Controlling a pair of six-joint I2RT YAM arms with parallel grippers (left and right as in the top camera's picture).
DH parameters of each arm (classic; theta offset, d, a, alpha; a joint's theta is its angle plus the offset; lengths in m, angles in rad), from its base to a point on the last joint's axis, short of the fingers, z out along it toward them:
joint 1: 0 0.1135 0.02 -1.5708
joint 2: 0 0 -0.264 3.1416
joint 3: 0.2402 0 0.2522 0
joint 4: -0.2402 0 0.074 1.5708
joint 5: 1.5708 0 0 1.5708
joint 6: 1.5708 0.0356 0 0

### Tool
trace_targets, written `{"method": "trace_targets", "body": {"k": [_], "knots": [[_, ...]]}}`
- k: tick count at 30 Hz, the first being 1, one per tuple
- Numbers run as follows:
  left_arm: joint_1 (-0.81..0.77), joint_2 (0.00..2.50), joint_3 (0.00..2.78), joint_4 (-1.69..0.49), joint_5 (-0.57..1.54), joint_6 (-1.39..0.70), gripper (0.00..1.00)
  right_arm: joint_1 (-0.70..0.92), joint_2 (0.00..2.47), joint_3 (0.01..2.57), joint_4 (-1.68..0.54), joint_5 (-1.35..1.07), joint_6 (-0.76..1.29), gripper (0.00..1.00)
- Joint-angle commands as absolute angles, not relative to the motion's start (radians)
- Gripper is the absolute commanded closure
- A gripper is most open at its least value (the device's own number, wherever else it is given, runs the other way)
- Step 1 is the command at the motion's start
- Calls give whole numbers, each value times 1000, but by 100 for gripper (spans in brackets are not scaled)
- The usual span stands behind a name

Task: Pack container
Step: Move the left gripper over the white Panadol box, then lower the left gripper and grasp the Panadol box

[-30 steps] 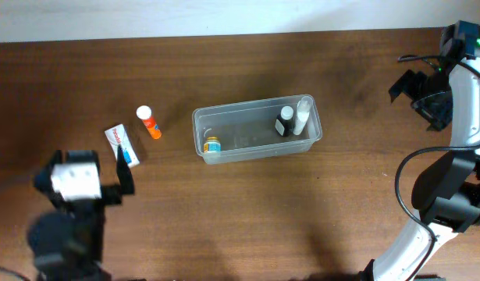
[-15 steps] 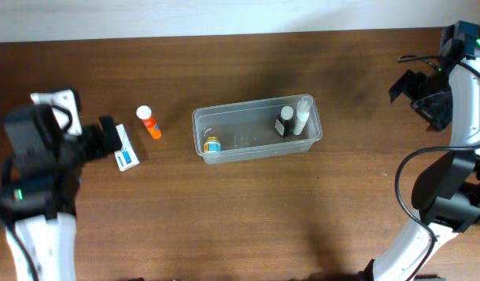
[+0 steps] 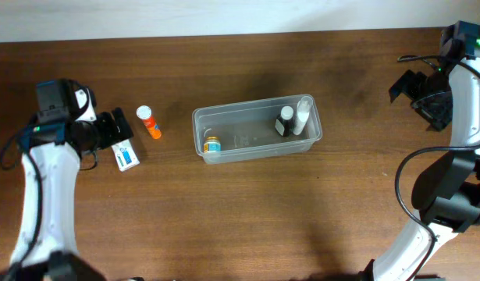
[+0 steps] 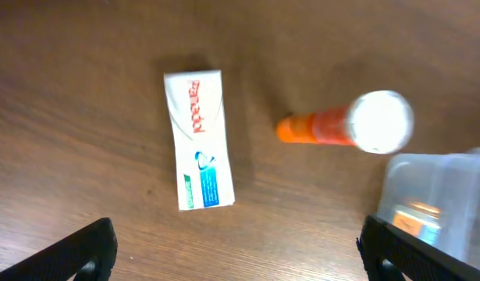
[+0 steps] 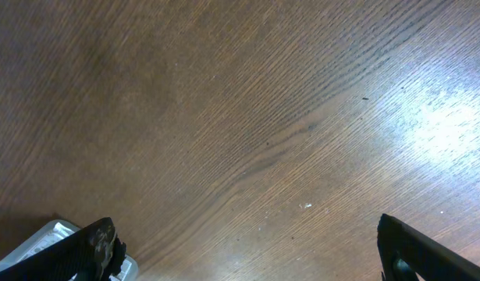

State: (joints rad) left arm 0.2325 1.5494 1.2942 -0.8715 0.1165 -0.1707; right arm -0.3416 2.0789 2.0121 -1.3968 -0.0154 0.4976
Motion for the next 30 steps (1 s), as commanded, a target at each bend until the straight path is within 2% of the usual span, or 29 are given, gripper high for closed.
{"method": "trace_targets", "body": {"k": [1, 19, 30], "knots": [[239, 1617, 1310, -871, 130, -209, 1, -341, 2067, 2012, -1394, -3, 507, 2], [240, 1853, 1310, -830, 70, -254, 1, -341, 2067, 2012, -1394, -3, 507, 2], [239, 1917, 1310, -805, 26, -254, 1, -341, 2067, 2012, -1394, -3, 507, 2]]}}
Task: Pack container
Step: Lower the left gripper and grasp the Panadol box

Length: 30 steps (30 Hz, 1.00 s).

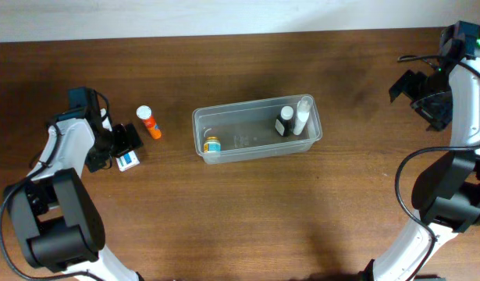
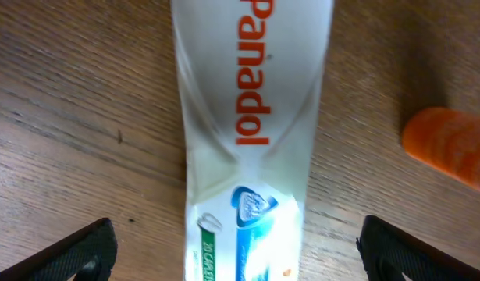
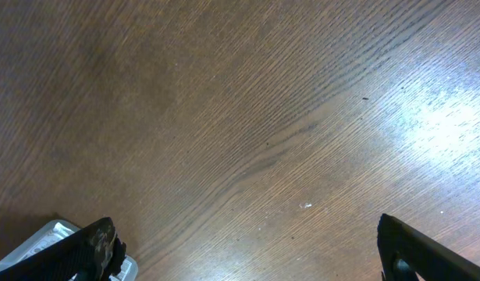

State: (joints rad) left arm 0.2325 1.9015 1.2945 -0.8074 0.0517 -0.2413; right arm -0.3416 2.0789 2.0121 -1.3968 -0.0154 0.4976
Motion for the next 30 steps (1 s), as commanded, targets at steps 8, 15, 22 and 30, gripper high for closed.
{"method": "trace_targets", "body": {"k": [8, 15, 22, 30], "knots": [[239, 1920, 1310, -807, 26, -254, 1, -341, 2067, 2012, -1394, -3, 506, 2], [239, 1941, 1310, -820, 18, -254, 1, -341, 2067, 2012, -1394, -3, 507, 2], [239, 1982, 1310, -822, 18, -254, 1, -341, 2067, 2012, -1394, -3, 507, 2], [239, 1982, 1310, -820, -26, -253, 1, -341, 2067, 2012, -1394, -3, 507, 2]]}}
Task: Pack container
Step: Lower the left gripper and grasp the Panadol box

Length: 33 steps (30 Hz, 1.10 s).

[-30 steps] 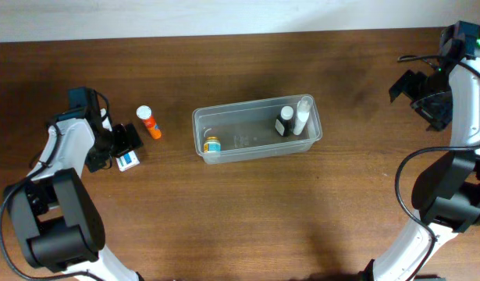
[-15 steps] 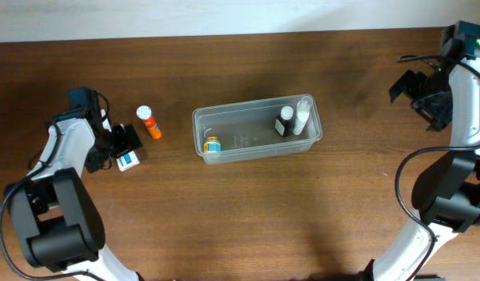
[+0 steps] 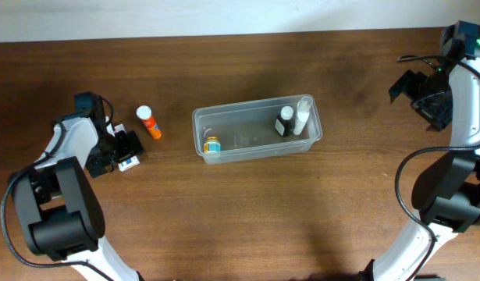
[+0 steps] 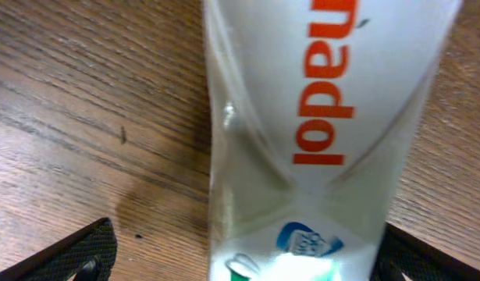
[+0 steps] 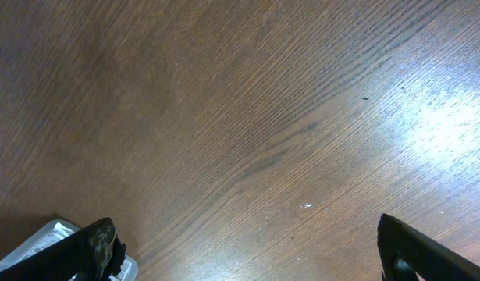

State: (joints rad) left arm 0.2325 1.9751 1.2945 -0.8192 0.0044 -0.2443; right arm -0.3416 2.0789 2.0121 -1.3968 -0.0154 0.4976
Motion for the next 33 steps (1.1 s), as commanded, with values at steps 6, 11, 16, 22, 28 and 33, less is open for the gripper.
{"method": "trace_targets", "body": {"k": [6, 11, 16, 22, 28, 33], "knots": [[239, 1982, 1310, -815, -26, -253, 1, -341, 2067, 2012, -1394, -3, 506, 2], [239, 1982, 1310, -808, -23, -253, 1, -341, 2067, 2012, -1394, -3, 507, 2], [239, 1982, 1310, -809, -23, -253, 32, -341, 2067, 2012, -1394, -3, 507, 2], [239, 1982, 1310, -809, -23, -254, 61, -341, 2067, 2012, -1394, -3, 507, 2], [239, 1982, 1310, -809, -23, -253, 52, -341, 2067, 2012, -1394, -3, 507, 2], [239, 1982, 1315, -814, -23, -253, 49, -341, 2067, 2012, -1394, -3, 507, 2]]}}
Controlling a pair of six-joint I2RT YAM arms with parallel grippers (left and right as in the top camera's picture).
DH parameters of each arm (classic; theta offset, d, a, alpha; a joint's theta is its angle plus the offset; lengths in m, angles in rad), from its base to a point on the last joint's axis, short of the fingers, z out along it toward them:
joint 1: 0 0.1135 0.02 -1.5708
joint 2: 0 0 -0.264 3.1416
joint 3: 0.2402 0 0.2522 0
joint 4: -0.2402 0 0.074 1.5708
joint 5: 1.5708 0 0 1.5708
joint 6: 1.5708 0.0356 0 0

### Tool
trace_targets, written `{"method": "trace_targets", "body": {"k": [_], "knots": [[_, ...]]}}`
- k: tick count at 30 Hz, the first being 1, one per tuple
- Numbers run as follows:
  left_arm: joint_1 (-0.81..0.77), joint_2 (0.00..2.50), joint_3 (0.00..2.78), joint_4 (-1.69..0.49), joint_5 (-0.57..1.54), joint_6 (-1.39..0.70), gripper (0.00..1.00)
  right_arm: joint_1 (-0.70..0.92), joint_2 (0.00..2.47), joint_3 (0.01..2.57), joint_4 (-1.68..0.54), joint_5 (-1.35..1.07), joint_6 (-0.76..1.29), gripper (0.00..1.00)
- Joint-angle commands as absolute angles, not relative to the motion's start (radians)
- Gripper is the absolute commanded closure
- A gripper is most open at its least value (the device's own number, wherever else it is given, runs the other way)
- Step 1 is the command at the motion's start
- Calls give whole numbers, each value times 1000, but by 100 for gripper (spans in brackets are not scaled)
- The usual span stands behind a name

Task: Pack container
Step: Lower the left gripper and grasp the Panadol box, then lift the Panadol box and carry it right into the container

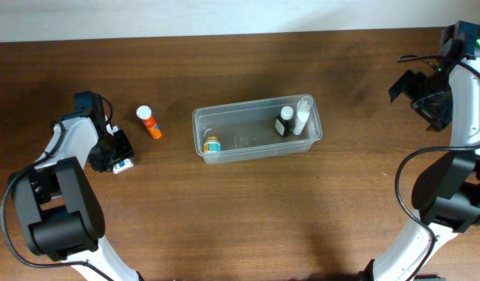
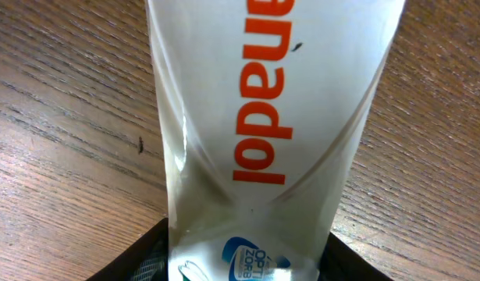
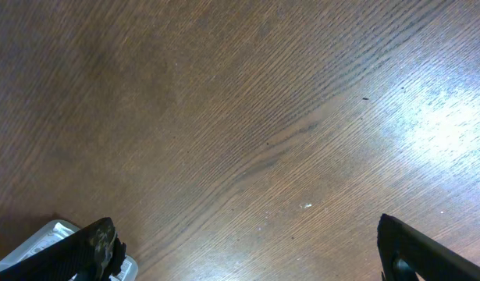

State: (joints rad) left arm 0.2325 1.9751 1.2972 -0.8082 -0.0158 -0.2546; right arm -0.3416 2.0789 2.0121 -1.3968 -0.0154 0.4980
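Note:
A white Panadol box (image 2: 263, 133) with red lettering lies on the wooden table at the left, and only its blue end (image 1: 123, 165) shows in the overhead view. My left gripper (image 1: 115, 151) is shut on the box, with a black finger (image 2: 146, 261) pressed against each long side. The clear plastic container (image 1: 257, 129) stands mid-table and holds a small yellow-and-blue jar (image 1: 212, 144), a black bottle (image 1: 284, 123) and a white bottle (image 1: 302, 115). My right gripper (image 3: 247, 261) hangs open over bare wood at the far right, holding nothing.
An orange bottle with a white cap (image 1: 149, 122) lies on the table between the Panadol box and the container. A corner of the container (image 3: 48, 234) shows at the lower left of the right wrist view. The table's back edge runs along a pale wall (image 1: 224, 16).
My left gripper's fingers stood wide apart on either side of the Panadol box; now they press against its sides. The right arm has not moved.
First my left gripper was open above the table with the Panadol box and orange bottle ahead of it. It was then low over the box, later lower still with the fingers astride it, and now it is shut on it. The right arm stayed still.

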Motion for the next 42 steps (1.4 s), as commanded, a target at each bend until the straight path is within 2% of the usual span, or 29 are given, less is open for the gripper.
{"method": "trace_targets", "body": {"k": [1, 5, 7, 19, 30, 35, 42], "knots": [[239, 1982, 1320, -820, -23, -253, 49, -341, 2067, 2012, -1394, -3, 507, 2], [239, 1982, 1356, -856, -23, -253, 50, -341, 2067, 2012, -1394, -3, 507, 2], [239, 1982, 1376, -874, -23, -253, 55, -341, 2067, 2012, -1394, -3, 507, 2], [240, 1981, 1464, -936, -24, -230, 55, -341, 2067, 2012, -1394, -3, 507, 2], [237, 1980, 1964, -1246, -17, -231, 55, -341, 2067, 2012, -1394, -3, 507, 2], [229, 1980, 2207, -1358, 72, -231, 54, -341, 2067, 2012, -1394, -3, 506, 2], [134, 1980, 2386, -1444, 137, -230, 54, -341, 2067, 2012, -1394, -3, 507, 2]]}}
